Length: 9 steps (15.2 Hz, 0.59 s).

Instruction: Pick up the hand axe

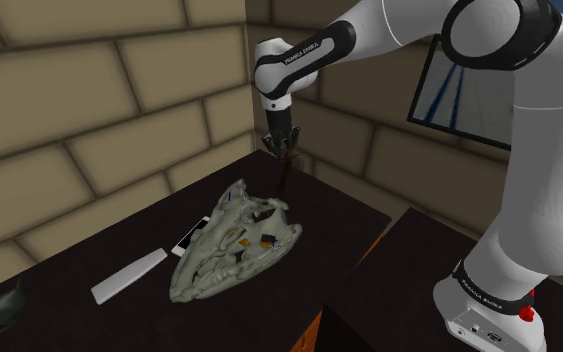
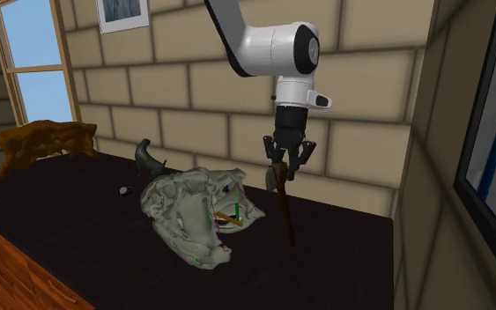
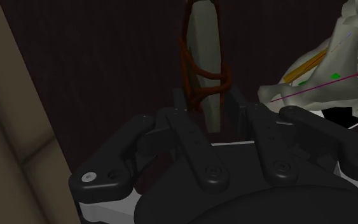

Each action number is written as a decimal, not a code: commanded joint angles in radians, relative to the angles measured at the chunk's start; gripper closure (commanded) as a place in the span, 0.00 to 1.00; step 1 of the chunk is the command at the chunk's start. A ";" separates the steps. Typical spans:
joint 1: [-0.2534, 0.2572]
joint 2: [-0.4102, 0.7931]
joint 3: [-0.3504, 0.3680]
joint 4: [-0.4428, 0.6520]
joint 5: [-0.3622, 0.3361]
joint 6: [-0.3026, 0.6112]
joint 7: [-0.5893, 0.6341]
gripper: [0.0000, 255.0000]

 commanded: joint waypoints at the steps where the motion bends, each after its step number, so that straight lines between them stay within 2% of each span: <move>1: -0.001 -0.012 0.001 0.011 0.002 -0.023 -0.001 1.00; 9: -0.001 -0.047 0.003 0.070 0.007 -0.117 -0.003 1.00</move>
